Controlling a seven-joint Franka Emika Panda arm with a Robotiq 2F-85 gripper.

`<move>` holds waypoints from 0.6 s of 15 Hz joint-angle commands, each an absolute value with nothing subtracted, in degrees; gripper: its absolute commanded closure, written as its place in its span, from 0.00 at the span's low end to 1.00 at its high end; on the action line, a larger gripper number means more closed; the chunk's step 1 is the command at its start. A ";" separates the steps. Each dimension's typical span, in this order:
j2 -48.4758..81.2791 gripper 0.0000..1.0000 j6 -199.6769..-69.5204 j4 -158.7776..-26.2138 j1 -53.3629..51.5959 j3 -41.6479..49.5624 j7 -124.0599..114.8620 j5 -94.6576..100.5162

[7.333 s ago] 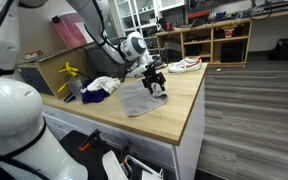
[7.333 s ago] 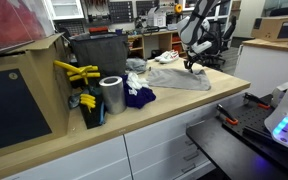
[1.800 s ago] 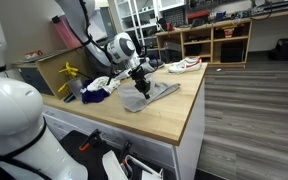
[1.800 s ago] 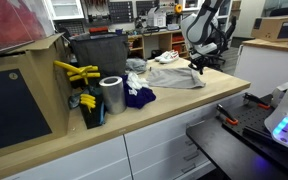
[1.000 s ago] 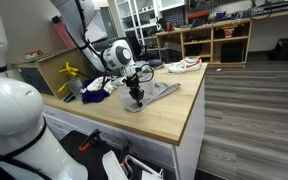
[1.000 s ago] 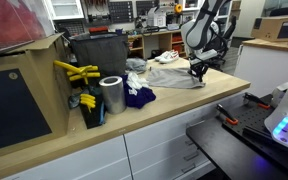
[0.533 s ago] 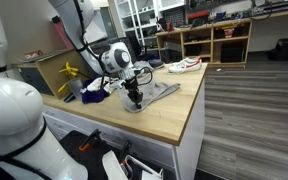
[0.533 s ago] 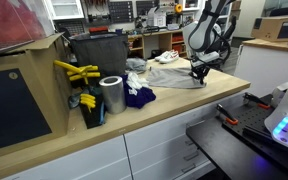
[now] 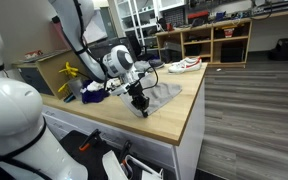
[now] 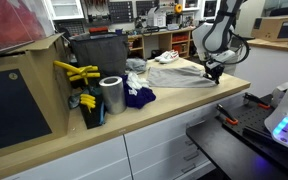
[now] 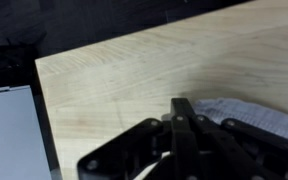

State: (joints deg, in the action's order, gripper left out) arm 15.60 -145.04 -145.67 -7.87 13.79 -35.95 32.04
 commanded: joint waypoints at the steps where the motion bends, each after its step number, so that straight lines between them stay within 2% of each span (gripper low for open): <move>1: 8.79 1.00 -139.52 -151.42 -5.95 10.92 -29.29 29.42; 5: 3.47 1.00 -136.67 -152.94 -5.07 6.52 -22.69 22.41; 9: 2.34 1.00 -143.95 -148.35 -4.96 3.21 -23.64 21.01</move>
